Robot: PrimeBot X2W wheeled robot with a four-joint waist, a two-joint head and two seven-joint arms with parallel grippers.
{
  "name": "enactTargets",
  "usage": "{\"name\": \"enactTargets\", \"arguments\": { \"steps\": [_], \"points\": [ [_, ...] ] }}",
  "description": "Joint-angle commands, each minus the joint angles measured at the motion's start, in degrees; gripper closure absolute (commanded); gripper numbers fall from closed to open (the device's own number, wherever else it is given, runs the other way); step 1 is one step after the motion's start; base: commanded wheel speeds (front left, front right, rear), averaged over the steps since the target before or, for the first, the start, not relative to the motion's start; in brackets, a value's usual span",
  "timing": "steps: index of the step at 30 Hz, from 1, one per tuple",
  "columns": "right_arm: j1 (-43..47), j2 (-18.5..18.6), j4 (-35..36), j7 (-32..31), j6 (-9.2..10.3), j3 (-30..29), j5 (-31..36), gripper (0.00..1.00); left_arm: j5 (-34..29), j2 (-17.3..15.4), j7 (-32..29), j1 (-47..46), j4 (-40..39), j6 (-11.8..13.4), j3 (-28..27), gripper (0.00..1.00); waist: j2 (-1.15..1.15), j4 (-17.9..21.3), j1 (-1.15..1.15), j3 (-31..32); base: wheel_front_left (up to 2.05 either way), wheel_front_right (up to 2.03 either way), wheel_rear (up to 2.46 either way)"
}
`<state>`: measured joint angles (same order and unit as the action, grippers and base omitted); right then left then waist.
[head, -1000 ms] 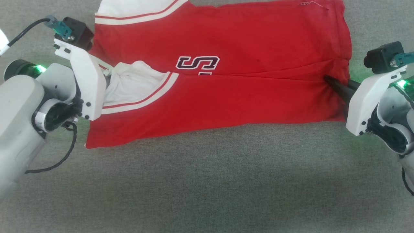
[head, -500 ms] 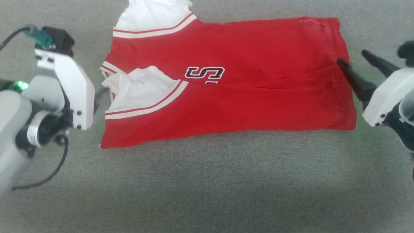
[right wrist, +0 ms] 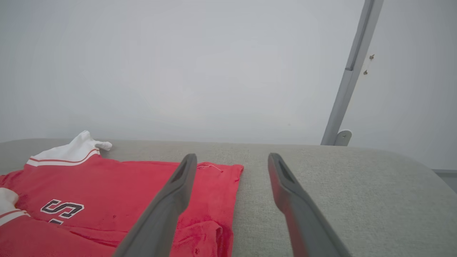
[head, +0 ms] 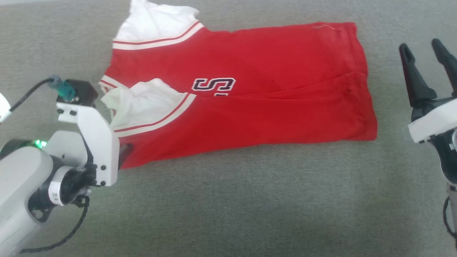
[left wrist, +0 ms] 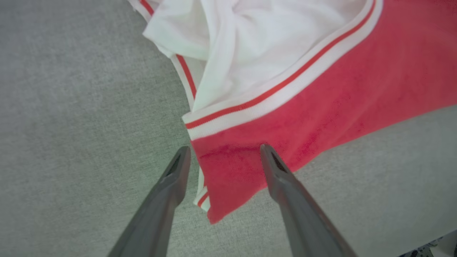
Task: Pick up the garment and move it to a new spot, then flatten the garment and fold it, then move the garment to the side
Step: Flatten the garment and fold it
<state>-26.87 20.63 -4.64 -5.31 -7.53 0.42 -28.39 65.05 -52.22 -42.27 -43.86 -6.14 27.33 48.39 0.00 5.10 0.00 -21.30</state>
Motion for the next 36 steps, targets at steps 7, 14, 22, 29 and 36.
{"name": "enactTargets", "arguments": {
  "steps": [7,14,22,29,36],
  "points": [
    [5.1,-5.95,4.66,-1.97,0.08,-4.09,2.89,0.0,1.65,0.65,0.31,3.5,5.12,3.29,-0.24,0.0,0.0,2.78,0.0,-1.39,0.0,0.0,0.0],
    [8.47,-8.33,5.68,-10.16,0.08,-5.05,1.14,0.0,4.38,3.36,-0.8,5.67,9.96,2.31,0.71,1.0,0.0,3.4,0.0,-1.8,0.0,0.0,0.0],
    [9.46,-8.57,4.59,-20.97,0.08,-5.01,-0.91,0.0,3.66,5.5,0.3,4.8,9.44,-0.29,1.56,1.0,0.0,1.59,0.0,-1.88,0.0,0.0,0.0],
    [7.0,-8.52,-0.5,-32.37,0.08,-4.98,0.51,0.0,2.64,7.96,1.17,3.32,8.63,-1.79,2.28,1.0,0.0,-1.78,0.0,-2.45,0.0,0.0,0.0],
    [3.59,-8.46,-7.87,-41.37,0.09,-4.36,2.84,1.0,2.1,9.44,2.14,2.45,9.11,-2.74,2.5,1.0,0.0,-3.53,0.0,-2.92,0.0,0.0,0.0]
  ]
}}
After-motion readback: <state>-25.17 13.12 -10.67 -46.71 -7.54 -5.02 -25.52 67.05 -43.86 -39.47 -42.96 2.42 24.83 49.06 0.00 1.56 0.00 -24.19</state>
